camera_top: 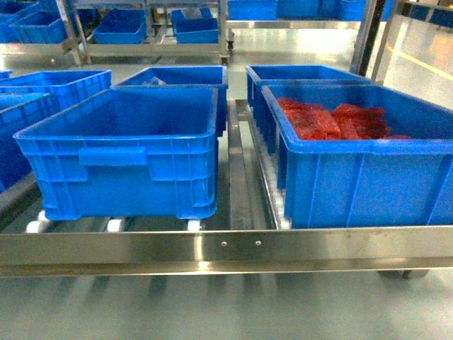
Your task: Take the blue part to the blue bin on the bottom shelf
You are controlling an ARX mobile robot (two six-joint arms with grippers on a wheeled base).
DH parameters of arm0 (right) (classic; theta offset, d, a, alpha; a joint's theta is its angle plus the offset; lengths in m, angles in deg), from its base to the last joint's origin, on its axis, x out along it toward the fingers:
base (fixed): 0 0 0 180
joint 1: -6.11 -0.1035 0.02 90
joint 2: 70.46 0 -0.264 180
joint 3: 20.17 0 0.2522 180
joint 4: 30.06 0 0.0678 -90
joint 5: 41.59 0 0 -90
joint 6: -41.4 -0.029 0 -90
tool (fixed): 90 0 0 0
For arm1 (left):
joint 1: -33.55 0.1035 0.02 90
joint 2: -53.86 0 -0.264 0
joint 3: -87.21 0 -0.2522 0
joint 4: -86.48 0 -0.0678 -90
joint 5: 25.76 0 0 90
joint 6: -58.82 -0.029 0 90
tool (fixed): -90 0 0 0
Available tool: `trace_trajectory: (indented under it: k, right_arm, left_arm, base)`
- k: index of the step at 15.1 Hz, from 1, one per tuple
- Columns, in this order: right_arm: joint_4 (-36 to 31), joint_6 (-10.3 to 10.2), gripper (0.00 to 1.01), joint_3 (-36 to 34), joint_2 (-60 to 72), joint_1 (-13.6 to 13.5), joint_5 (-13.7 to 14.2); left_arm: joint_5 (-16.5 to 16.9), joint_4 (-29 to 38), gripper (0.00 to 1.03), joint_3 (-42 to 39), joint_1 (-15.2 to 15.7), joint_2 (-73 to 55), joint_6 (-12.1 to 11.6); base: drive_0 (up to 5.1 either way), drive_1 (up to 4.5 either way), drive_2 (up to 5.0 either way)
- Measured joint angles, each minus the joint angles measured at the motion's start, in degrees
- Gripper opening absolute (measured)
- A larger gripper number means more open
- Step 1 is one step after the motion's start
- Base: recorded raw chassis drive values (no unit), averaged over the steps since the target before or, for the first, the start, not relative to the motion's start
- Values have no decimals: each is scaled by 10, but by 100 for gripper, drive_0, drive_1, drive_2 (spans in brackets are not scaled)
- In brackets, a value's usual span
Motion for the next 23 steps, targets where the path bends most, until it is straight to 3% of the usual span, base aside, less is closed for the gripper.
trace_trajectory:
  k: [14,23]
  right_arm:
    - [0,0,98,0,0,0,0]
    - [0,0,98,0,0,0,0]
  left_arm:
    - [1,-1,43,0,0,0,0]
    - [1,0,43,0,0,1,0]
  base:
    - [0,0,0]
    - [2,406,-402]
